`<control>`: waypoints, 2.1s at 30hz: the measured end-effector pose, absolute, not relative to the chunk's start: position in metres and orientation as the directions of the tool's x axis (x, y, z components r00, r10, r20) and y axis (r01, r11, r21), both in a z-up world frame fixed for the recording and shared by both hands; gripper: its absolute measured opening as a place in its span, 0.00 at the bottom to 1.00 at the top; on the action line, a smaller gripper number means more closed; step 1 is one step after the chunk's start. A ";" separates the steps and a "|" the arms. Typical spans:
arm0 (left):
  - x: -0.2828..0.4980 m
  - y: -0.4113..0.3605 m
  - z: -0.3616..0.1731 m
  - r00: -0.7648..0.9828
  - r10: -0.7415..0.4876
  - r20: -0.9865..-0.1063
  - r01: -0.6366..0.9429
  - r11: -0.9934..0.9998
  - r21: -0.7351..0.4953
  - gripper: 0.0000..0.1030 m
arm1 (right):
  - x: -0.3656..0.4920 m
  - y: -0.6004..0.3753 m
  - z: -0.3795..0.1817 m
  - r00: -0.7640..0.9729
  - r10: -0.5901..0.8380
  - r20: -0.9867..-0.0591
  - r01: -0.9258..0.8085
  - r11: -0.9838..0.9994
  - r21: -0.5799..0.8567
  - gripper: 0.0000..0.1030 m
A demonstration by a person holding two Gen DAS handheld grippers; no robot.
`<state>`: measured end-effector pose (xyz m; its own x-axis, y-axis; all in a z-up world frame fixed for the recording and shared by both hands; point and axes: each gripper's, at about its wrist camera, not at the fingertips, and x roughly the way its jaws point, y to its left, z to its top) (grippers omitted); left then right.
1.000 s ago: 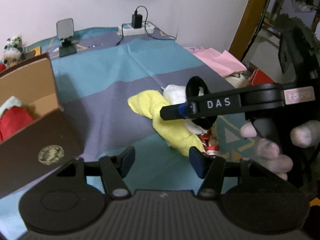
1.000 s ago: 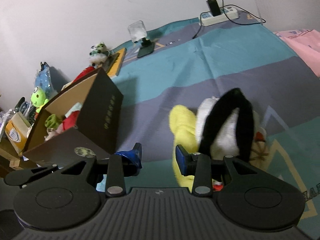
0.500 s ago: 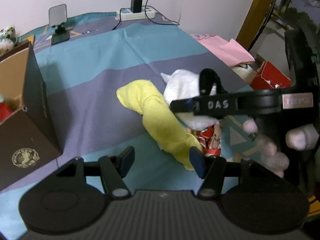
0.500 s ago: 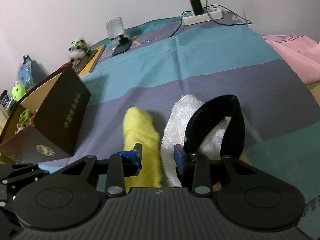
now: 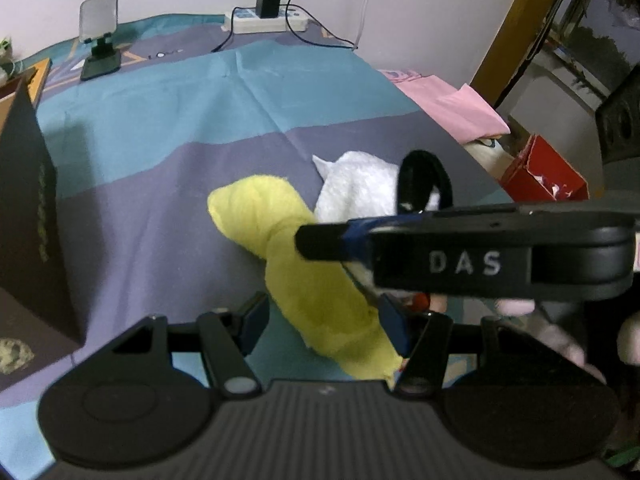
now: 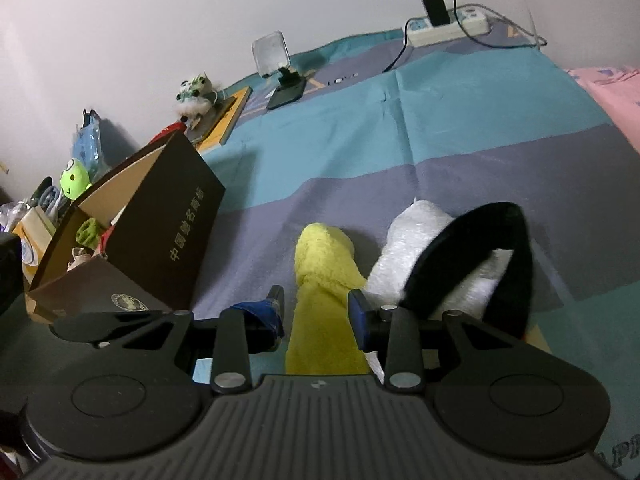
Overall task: Organize soft objects
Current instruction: 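Move the right gripper back to the pile over the yellow towel, then close the right gripper on the yellow towel and lift it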
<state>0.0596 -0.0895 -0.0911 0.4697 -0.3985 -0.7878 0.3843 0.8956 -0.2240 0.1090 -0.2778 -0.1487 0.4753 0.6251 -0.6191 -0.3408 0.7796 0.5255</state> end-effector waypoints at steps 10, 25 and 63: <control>0.072 -0.080 -0.104 0.461 -0.413 -0.785 0.374 0.893 -0.250 0.13 | 0.123 -0.253 -0.158 0.438 0.588 -0.680 -0.333 0.809 0.485 0.16; 0.035 -0.053 -0.057 0.540 -0.469 -0.699 0.501 0.847 -0.180 0.06 | 0.096 -0.248 -0.130 0.405 0.724 -0.558 -0.285 0.680 0.675 0.09; 0.038 -0.005 -0.095 0.463 -0.494 -0.736 0.489 0.835 -0.253 0.29 | 0.084 -0.243 -0.128 0.535 0.612 -0.583 -0.261 0.775 0.575 0.10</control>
